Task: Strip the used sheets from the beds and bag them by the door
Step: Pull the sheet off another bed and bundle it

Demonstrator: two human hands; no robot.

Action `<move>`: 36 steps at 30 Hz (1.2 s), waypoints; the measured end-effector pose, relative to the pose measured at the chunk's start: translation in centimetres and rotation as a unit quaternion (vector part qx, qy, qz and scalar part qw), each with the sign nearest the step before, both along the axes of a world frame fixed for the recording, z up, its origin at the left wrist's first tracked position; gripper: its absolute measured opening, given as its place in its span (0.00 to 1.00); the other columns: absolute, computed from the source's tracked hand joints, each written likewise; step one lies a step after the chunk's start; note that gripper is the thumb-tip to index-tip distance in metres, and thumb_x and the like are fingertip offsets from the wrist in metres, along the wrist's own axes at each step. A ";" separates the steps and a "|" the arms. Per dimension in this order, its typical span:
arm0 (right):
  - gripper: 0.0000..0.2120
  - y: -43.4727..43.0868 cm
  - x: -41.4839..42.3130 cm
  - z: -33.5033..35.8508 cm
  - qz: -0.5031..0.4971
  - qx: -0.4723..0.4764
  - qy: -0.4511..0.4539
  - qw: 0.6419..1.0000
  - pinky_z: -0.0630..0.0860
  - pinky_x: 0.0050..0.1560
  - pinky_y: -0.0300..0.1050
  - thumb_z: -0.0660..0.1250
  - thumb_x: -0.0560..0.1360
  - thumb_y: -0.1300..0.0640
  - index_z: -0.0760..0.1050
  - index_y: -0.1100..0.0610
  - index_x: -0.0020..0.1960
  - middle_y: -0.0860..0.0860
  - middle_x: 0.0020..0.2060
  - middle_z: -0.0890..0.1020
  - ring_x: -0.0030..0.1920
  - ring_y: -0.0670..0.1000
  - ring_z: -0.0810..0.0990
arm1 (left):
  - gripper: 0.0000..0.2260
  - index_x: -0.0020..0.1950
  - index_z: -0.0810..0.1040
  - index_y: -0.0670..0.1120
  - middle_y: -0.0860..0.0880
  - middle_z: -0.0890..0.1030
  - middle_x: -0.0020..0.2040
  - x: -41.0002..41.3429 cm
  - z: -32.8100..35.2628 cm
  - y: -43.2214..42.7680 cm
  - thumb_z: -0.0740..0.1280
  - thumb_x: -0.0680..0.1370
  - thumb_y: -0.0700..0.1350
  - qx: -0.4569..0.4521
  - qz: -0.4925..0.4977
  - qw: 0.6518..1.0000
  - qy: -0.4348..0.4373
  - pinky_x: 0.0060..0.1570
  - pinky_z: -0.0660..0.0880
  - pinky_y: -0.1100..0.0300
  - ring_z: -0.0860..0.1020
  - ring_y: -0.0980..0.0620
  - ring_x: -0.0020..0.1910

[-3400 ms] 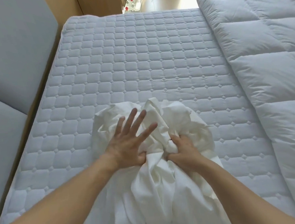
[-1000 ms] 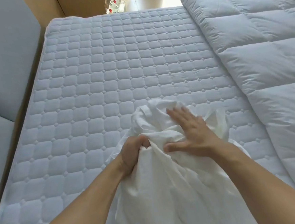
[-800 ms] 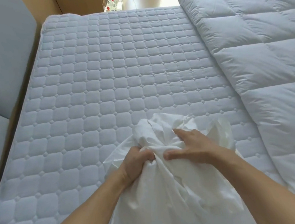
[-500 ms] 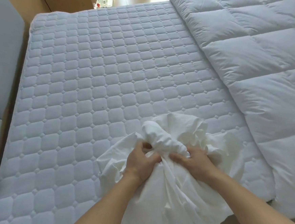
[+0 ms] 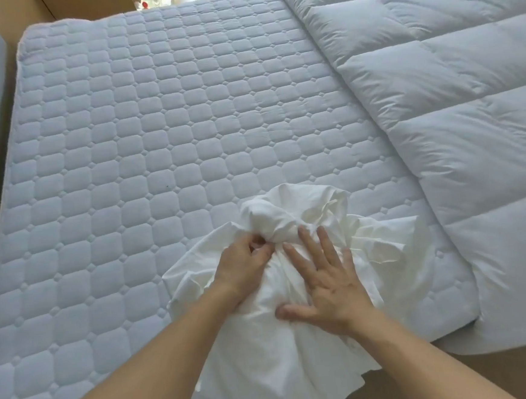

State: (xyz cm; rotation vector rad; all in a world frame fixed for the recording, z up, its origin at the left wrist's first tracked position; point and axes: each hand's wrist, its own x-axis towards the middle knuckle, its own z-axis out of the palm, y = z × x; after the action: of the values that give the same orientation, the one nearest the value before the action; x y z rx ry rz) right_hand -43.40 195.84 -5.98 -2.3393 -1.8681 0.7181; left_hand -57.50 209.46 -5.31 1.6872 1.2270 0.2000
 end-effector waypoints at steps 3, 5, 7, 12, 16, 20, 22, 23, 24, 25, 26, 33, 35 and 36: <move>0.51 1.4 0.2 -1.3 -0.037 -0.041 0.024 0.998 0.38 0.75 0.63 0.51 0.63 0.17 0.31 0.34 0.75 0.40 0.77 0.32 0.75 0.48 0.26 | 0.29 0.73 0.71 0.49 0.42 0.74 0.66 -0.3 0.5 -1.3 0.73 0.74 0.49 0.336 0.006 0.938 0.078 0.62 0.69 0.43 0.71 0.39 0.66; 0.48 1.7 0.1 -1.7 -0.049 -0.042 0.038 0.997 0.38 0.75 0.61 0.51 0.62 0.16 0.29 0.29 0.73 0.40 0.79 0.37 0.76 0.47 0.30 | 0.28 0.77 0.63 0.61 0.45 0.60 0.78 0.1 0.9 -2.2 0.63 0.77 0.59 0.365 -0.033 0.921 0.131 0.67 0.58 0.36 0.54 0.38 0.77; 0.48 1.3 0.0 -2.1 -0.057 -0.027 0.051 0.997 0.39 0.76 0.59 0.51 0.61 0.16 0.29 0.27 0.71 0.40 0.79 0.42 0.77 0.46 0.32 | 0.26 0.75 0.49 0.73 0.55 0.41 0.81 0.6 0.1 -2.3 0.45 0.76 0.69 0.221 -0.068 0.957 0.174 0.69 0.47 0.32 0.33 0.44 0.78; 0.53 0.6 0.6 -3.0 -0.077 0.013 0.093 0.993 0.42 0.77 0.54 0.57 0.60 0.18 0.44 0.37 0.78 0.39 0.79 0.48 0.78 0.45 0.39 | 0.32 0.74 0.47 0.74 0.58 0.33 0.79 1.2 -3.2 -1.2 0.39 0.70 0.77 0.094 -0.108 0.952 0.269 0.66 0.48 0.27 0.29 0.40 0.76; 0.53 1.6 2.1 -2.5 -0.071 0.042 0.057 0.995 0.48 0.75 0.49 0.56 0.60 0.17 0.55 0.43 0.78 0.41 0.75 0.60 0.77 0.48 0.54 | 0.36 0.74 0.58 0.71 0.57 0.41 0.81 1.5 -4.2 -0.3 0.43 0.67 0.79 0.056 -0.065 0.951 0.298 0.68 0.46 0.26 0.33 0.39 0.77; 0.48 3.0 3.8 -2.4 -0.019 0.060 -0.059 0.996 0.33 0.73 0.62 0.49 0.61 0.16 0.57 0.39 0.76 0.46 0.78 0.49 0.79 0.52 0.43 | 0.34 0.72 0.59 0.73 0.54 0.48 0.81 1.2 -5.2 -1.1 0.42 0.68 0.79 0.063 -0.022 0.949 0.307 0.70 0.44 0.30 0.38 0.40 0.78; 0.54 4.2 4.4 -2.8 -0.013 0.055 -0.072 0.996 0.28 0.70 0.68 0.46 0.59 0.14 0.46 0.38 0.79 0.47 0.78 0.33 0.76 0.53 0.28 | 0.30 0.71 0.61 0.74 0.54 0.53 0.81 1.2 -5.4 -0.9 0.43 0.70 0.78 0.062 -0.007 0.953 0.296 0.71 0.45 0.33 0.42 0.41 0.79; 0.57 4.8 4.7 -3.0 -0.009 0.042 -0.066 0.997 0.29 0.69 0.70 0.46 0.56 0.13 0.40 0.38 0.79 0.47 0.76 0.28 0.74 0.54 0.24 | 0.29 0.71 0.62 0.74 0.55 0.54 0.81 1.2 -5.5 -0.7 0.44 0.72 0.77 0.060 -0.002 0.954 0.292 0.72 0.46 0.34 0.43 0.41 0.79; 0.60 5.5 5.2 -3.2 -0.005 0.018 -0.054 0.998 0.31 0.69 0.72 0.47 0.53 0.12 0.33 0.37 0.77 0.47 0.74 0.24 0.73 0.54 0.21 | 0.28 0.71 0.62 0.74 0.55 0.55 0.80 1.2 -5.5 -0.6 0.45 0.73 0.76 0.059 -0.001 0.955 0.291 0.72 0.46 0.36 0.44 0.42 0.79; 0.62 6.2 5.6 -3.5 -0.004 -0.014 -0.036 0.999 0.32 0.69 0.74 0.48 0.50 0.11 0.29 0.36 0.76 0.46 0.73 0.23 0.72 0.53 0.20 | 0.28 0.71 0.62 0.73 0.55 0.55 0.80 1.3 -5.4 -0.7 0.45 0.73 0.76 0.060 0.000 0.955 0.291 0.73 0.46 0.37 0.44 0.43 0.79; 0.64 6.8 6.0 -3.7 -0.006 -0.048 -0.013 0.999 0.33 0.69 0.74 0.50 0.47 0.11 0.26 0.34 0.74 0.45 0.73 0.22 0.72 0.53 0.19 | 0.29 0.72 0.62 0.72 0.55 0.55 0.81 1.4 -5.3 -0.9 0.44 0.73 0.75 0.067 0.002 0.954 0.293 0.73 0.45 0.37 0.44 0.43 0.79; 0.71 7.5 7.0 -5.0 -0.073 -0.155 0.164 0.971 0.49 0.76 0.64 0.67 0.40 0.16 0.27 0.27 0.70 0.45 0.79 0.36 0.78 0.51 0.32 | 0.51 0.75 0.30 0.63 0.45 0.26 0.76 -0.4 -4.1 -2.0 0.37 0.57 0.86 0.105 0.102 0.893 0.425 0.67 0.30 0.31 0.19 0.40 0.69; 0.72 7.8 6.8 -4.7 -0.076 -0.159 0.167 0.970 0.51 0.76 0.63 0.67 0.39 0.16 0.28 0.28 0.71 0.49 0.80 0.42 0.79 0.53 0.37 | 0.57 0.75 0.32 0.66 0.46 0.26 0.77 -1.1 -3.6 -2.3 0.38 0.50 0.88 0.004 0.142 0.894 0.426 0.64 0.38 0.24 0.21 0.37 0.70; 0.72 7.8 6.8 -4.4 -0.076 -0.162 0.169 0.969 0.53 0.76 0.62 0.67 0.39 0.16 0.29 0.29 0.72 0.50 0.80 0.44 0.79 0.55 0.40 | 0.59 0.75 0.33 0.67 0.46 0.27 0.77 -1.3 -3.4 -2.4 0.40 0.48 0.88 -0.053 0.172 0.895 0.409 0.63 0.41 0.22 0.23 0.36 0.72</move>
State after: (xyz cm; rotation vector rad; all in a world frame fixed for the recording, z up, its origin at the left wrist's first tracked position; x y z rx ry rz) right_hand -36.65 203.69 -10.41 -2.3101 -1.5034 1.3902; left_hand -58.82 207.07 -8.75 1.4725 2.1177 -0.4107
